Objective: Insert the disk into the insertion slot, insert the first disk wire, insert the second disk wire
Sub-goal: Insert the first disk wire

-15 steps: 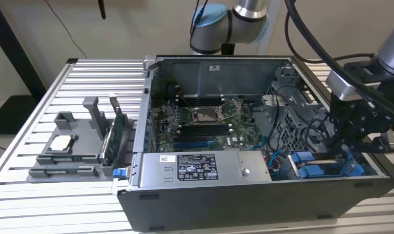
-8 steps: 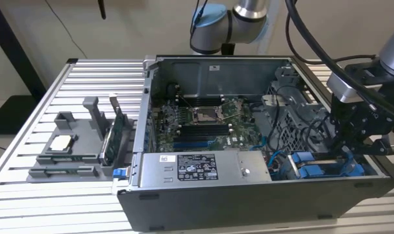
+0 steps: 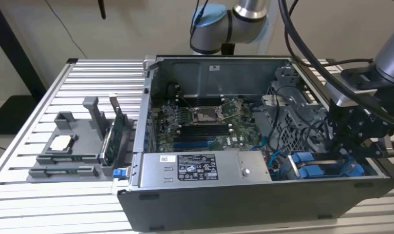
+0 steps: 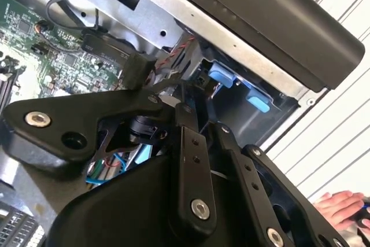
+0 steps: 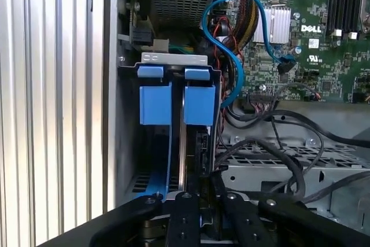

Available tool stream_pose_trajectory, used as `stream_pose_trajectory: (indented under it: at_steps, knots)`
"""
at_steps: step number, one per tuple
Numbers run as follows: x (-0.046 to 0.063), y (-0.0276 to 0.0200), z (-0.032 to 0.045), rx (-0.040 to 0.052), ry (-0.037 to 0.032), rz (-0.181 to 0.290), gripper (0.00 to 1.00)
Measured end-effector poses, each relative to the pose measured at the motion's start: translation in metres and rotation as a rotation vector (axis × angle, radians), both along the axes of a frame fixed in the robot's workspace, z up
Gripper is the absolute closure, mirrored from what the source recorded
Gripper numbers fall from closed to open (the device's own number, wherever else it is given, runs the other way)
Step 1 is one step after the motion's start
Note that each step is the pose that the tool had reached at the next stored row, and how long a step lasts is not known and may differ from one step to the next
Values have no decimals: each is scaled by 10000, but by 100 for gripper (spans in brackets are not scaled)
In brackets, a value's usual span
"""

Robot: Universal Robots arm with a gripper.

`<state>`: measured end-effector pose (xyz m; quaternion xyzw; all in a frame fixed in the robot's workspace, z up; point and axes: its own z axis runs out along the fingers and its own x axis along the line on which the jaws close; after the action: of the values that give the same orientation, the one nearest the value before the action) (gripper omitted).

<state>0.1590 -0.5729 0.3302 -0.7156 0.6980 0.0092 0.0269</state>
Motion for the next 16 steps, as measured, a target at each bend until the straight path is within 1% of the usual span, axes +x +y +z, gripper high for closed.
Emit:
stream_pose_trajectory:
  at_steps: [1, 2, 4, 10, 16]
  knots:
    - [0, 0, -1, 5, -1, -1, 80]
    - [0, 0, 2, 6, -2, 0, 74]
    - [0, 1, 25, 9, -2, 0, 74]
    - [1, 1, 153, 0, -1, 1, 74]
    - [1, 1, 251, 1, -2, 1, 74]
